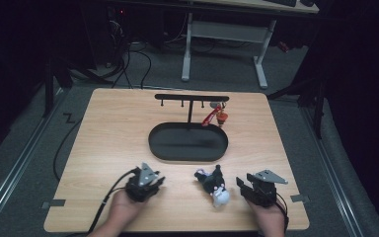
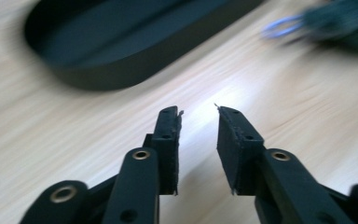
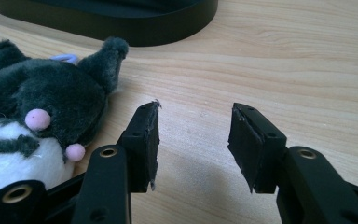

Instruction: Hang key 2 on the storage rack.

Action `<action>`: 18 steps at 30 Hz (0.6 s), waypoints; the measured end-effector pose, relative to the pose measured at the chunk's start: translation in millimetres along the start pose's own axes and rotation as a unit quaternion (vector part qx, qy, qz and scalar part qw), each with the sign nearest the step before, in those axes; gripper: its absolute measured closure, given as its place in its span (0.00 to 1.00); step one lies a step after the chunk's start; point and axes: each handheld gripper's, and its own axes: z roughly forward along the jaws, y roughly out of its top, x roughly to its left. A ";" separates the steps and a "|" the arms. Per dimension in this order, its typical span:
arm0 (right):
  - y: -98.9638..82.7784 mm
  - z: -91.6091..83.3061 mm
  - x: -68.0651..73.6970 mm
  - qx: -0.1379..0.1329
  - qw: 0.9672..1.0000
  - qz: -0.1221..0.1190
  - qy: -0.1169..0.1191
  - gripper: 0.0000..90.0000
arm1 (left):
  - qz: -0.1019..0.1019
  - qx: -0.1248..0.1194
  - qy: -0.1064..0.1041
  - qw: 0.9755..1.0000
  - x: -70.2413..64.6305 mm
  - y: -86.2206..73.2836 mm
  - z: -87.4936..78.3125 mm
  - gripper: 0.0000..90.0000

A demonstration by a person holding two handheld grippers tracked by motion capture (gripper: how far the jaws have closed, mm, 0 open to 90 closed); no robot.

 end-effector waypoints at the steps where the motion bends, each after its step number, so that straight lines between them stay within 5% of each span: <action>1: -0.3 1.4 0.7 0.002 1.000 0.000 -0.002 0.59 | -0.006 0.004 0.019 1.000 17.5 -7.3 -10.0 0.71; 6: -0.4 4.4 2.6 0.010 1.000 0.000 -0.005 0.59 | -0.033 0.002 0.061 0.998 57.7 -29.0 -32.7 0.58; 7: -0.6 4.8 2.9 0.011 1.000 0.000 -0.007 0.60 | -0.054 -0.003 0.077 0.996 69.0 -40.0 -37.9 0.57; 9: -0.7 5.7 2.9 0.014 1.000 -0.001 -0.011 0.60 | -0.071 -0.006 0.079 0.994 74.8 -45.8 -40.5 0.56; 10: -0.5 6.0 2.8 0.015 1.000 -0.001 -0.013 0.60 | -0.101 -0.002 0.069 0.993 84.6 -49.5 -43.8 0.54; 18: 0.4 9.0 7.0 0.022 0.999 -0.001 -0.024 0.60 | -0.097 -0.006 0.067 0.993 89.7 -53.4 -41.3 0.42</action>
